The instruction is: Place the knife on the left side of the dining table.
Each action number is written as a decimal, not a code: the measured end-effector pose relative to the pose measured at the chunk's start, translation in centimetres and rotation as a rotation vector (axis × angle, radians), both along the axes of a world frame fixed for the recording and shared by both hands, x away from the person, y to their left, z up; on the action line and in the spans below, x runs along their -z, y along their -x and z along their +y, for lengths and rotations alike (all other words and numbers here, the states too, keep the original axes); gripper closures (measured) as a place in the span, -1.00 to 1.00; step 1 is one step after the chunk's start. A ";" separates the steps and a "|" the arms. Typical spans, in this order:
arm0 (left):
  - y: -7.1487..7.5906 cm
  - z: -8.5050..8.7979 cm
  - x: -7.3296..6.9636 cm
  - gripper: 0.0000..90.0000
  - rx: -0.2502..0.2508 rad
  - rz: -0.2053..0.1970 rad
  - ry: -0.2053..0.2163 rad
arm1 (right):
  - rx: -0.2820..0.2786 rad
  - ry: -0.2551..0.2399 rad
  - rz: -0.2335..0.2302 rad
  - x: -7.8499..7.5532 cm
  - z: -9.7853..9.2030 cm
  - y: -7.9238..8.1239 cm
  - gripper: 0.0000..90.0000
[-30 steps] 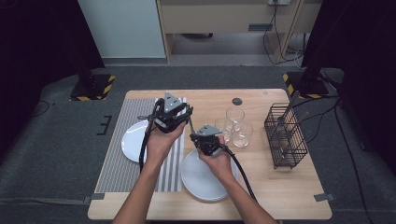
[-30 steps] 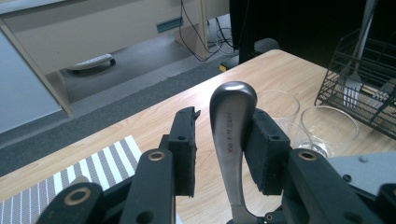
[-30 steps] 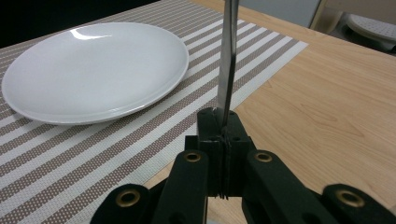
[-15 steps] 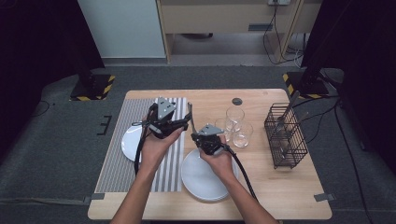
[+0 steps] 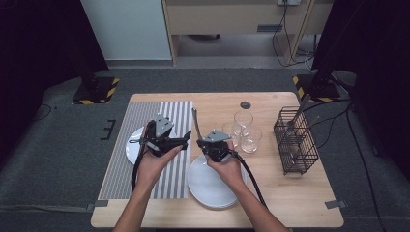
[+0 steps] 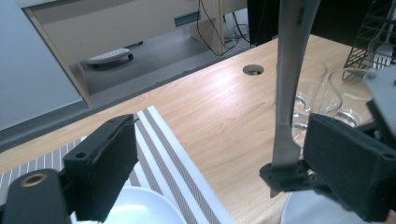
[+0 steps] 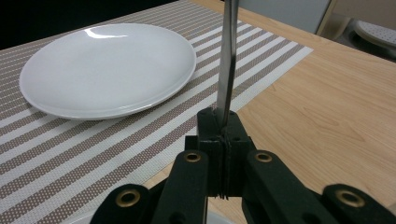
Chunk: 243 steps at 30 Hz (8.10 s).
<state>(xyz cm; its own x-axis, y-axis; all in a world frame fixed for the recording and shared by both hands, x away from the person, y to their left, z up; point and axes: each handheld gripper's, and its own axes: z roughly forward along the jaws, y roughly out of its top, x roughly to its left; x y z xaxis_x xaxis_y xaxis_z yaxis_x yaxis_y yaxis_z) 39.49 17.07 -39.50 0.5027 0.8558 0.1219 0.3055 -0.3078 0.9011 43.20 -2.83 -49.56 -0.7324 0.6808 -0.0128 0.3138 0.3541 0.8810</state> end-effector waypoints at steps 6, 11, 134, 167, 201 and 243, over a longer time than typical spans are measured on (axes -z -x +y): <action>0.7 1.1 1.3 -0.85 -0.027 0.014 -0.007 | -0.020 0.002 0.001 -0.3 0.1 0.3 0.98; 1.1 2.3 2.0 -0.86 -0.054 0.021 -0.009 | -0.028 0.005 0.001 -0.5 0.1 0.5 0.98; 12.3 13.3 11.1 -0.91 -0.328 0.133 0.029 | -0.359 0.156 0.080 1.3 7.5 6.5 0.98; 12.3 13.4 11.1 -0.91 -0.329 0.131 0.040 | -0.358 0.199 0.049 1.5 8.9 6.4 0.99; 12.6 14.0 10.9 -0.91 -0.337 0.126 0.046 | -0.419 0.306 0.003 1.5 10.6 6.3 0.99; 12.9 13.9 11.0 -0.92 -0.337 0.135 0.047 | -0.478 0.394 -0.008 2.0 11.2 6.6 0.98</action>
<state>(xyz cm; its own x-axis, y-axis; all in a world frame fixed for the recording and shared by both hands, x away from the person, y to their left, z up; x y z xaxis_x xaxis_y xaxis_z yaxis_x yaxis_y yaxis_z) 26.59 31.00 -50.46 0.2006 0.9792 0.0309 0.4995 -0.1293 0.8566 36.62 8.39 -51.55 -0.9540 0.2205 -0.2031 0.0343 0.7534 0.6567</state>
